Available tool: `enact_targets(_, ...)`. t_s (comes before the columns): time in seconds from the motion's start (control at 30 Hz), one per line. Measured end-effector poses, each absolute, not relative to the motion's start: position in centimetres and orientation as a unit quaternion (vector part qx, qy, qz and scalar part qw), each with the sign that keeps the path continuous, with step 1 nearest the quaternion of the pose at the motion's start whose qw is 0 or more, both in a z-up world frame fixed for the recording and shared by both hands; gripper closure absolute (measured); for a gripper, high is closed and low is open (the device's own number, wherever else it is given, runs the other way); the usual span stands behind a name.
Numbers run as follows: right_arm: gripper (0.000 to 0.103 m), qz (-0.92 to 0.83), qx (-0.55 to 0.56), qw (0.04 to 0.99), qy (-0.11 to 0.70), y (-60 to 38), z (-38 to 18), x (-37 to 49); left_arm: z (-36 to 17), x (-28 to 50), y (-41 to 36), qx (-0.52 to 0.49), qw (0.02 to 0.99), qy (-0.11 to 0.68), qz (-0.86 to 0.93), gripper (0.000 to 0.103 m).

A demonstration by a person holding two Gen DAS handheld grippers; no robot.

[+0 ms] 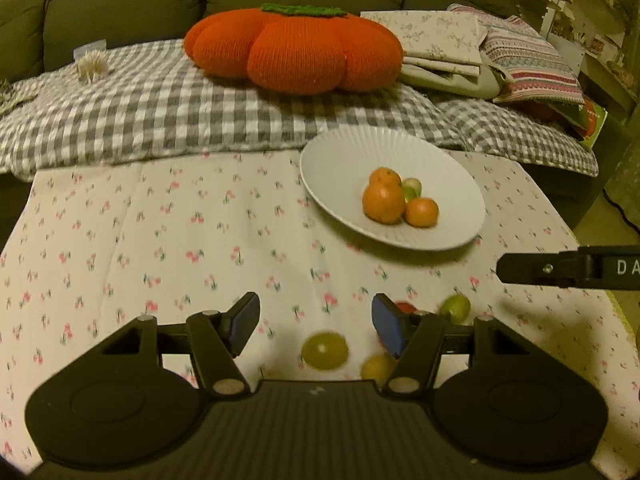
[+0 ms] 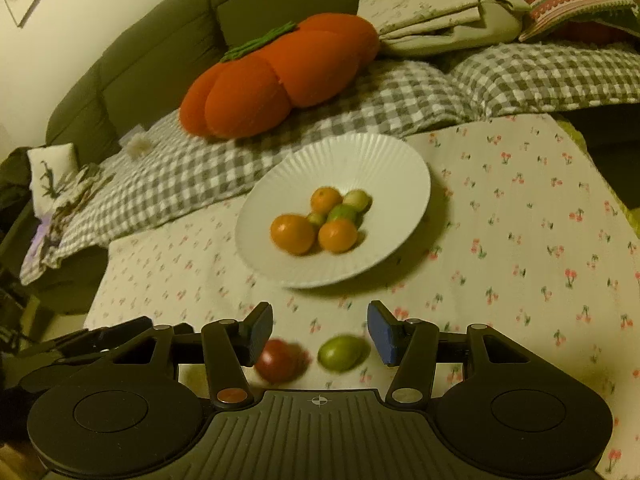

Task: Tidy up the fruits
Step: 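Move both open tools back toward the remaining tomato and green fruits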

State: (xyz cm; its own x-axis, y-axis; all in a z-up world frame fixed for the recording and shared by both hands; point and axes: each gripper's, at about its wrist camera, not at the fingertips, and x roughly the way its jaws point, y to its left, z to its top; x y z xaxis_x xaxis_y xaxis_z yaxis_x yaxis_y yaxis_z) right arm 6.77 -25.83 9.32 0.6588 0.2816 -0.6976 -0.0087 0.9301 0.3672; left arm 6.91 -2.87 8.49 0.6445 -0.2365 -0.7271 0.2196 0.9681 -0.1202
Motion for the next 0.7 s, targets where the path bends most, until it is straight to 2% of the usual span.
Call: enact_targets(0.7, 0.049, 0.097, 0.139, 0.883, 0.437, -23.9, 8.5, 5.7, 5.5, 6.1, -2.2, -0.046, 0.894, 0.430, -0.118, 0.043)
